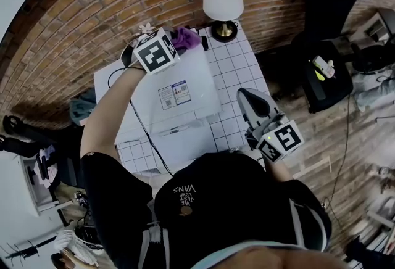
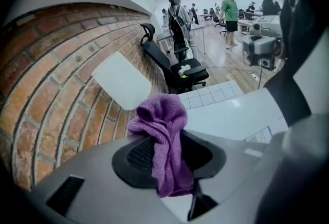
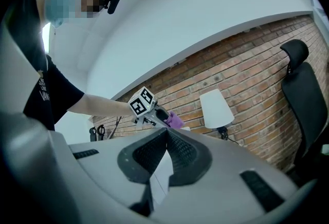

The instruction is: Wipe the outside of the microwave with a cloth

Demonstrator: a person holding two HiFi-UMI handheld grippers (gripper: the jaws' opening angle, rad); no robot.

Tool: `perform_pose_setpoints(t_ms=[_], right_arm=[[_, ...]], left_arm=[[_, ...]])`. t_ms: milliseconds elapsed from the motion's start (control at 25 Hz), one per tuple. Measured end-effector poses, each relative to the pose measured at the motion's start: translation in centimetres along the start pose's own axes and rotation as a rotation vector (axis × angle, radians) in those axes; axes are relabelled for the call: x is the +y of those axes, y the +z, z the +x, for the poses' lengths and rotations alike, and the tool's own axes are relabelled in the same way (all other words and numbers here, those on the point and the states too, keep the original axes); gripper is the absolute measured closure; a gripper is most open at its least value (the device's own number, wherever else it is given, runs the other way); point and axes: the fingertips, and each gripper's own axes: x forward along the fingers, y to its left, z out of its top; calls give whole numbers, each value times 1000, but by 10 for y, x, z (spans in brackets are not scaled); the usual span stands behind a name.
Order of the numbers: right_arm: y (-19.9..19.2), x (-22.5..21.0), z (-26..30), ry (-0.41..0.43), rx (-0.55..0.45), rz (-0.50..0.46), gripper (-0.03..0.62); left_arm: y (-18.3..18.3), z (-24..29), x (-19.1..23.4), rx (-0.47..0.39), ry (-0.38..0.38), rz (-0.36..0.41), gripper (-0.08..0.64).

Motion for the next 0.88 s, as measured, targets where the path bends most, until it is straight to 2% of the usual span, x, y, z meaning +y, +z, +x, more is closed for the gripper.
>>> perform_pose_setpoints(t_ms=[120,320,480,640,880], right_arm=[[-1,-1,-5,-12,-3,4,594],[-2,-1,-12,-35,-1,3,594],[-4,8,-14,-36,3,0,594],[-5,22,-9,-16,8,-10,594],[-10,54,8,41,21,-27,594]], left_arm=[[-4,10,3,40,-19,-1,419],[-9,9,7,38,-34,-46,419],[-29,0,6,62,-24,-64,419],[-66,-17,6,99,-1,-92,419],[-157,-56,7,187,59,-218,419]])
